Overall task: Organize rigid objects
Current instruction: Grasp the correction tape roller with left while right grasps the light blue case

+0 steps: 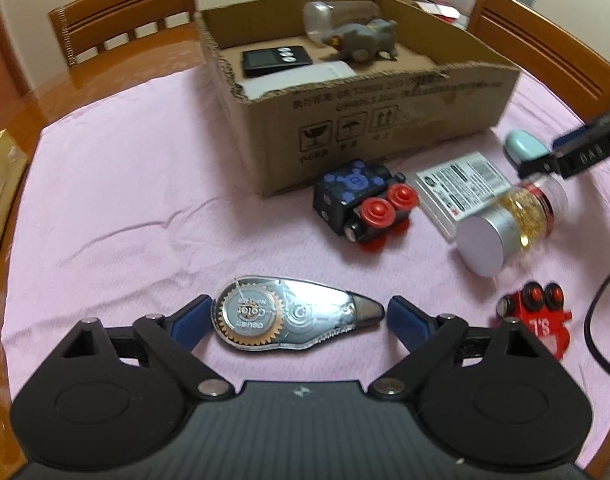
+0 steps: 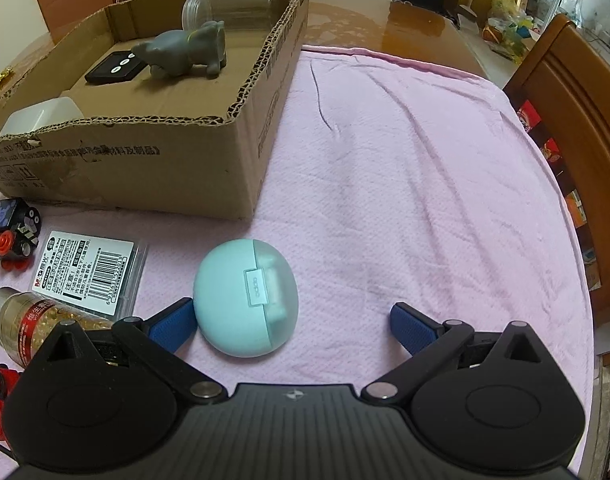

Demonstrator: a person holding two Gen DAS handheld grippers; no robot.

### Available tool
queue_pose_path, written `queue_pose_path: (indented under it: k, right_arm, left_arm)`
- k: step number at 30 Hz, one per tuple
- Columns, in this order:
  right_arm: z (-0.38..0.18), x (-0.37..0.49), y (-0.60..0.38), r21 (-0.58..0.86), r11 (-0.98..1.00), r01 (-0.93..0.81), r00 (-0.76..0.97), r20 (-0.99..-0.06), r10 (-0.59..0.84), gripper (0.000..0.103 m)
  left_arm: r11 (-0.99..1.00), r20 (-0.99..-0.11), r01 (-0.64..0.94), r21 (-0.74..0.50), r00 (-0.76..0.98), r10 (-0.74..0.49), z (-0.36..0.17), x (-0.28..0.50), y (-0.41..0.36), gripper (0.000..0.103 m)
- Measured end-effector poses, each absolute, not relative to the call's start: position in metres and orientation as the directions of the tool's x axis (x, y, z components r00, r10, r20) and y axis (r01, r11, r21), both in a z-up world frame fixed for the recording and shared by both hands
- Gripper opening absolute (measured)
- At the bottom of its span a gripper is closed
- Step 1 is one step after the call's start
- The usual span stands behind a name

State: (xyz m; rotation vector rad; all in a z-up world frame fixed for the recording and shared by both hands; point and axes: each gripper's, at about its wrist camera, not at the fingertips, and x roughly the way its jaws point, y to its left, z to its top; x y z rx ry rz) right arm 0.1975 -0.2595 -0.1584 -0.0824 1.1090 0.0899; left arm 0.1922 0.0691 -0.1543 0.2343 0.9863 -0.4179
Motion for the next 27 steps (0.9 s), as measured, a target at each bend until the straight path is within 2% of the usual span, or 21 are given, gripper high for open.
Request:
queue_pose_path:
  k: [6, 23, 25, 27]
  right_arm:
    - [-0.158, 0.201, -0.256, -0.021, 0.987, -0.158, 0.43, -0.901, 0.05, 0.103]
    - [-0.159, 0.207, -0.241, -0.016, 0.965, -0.262, 0.438, -0.893, 0.104, 0.103]
    - [-0.157, 0.206, -0.242, -0.016, 0.96, -0.281, 0.437, -0.892, 0.113, 0.096]
    - [-0.152, 0.203, -0.244, -0.017, 0.954, -0.3, 0.438, -0.891, 0.122, 0.083]
  left_arm:
    - [0.88, -0.848, 0.476, 0.005, 0.469, -0.248, -0.154, 0.195, 0.071, 0.095]
    - [0.902, -0.858, 0.432, 0.01, 0.467, -0.214, -0.154, 0.195, 0.066, 0.096]
    - [0.904, -0.858, 0.427, 0.009, 0.468, -0.213, -0.154, 0.195, 0.066, 0.096]
    - [0.906, -0.86, 0.423, 0.01, 0.466, -0.209, -0.153, 0.196, 0.066, 0.096]
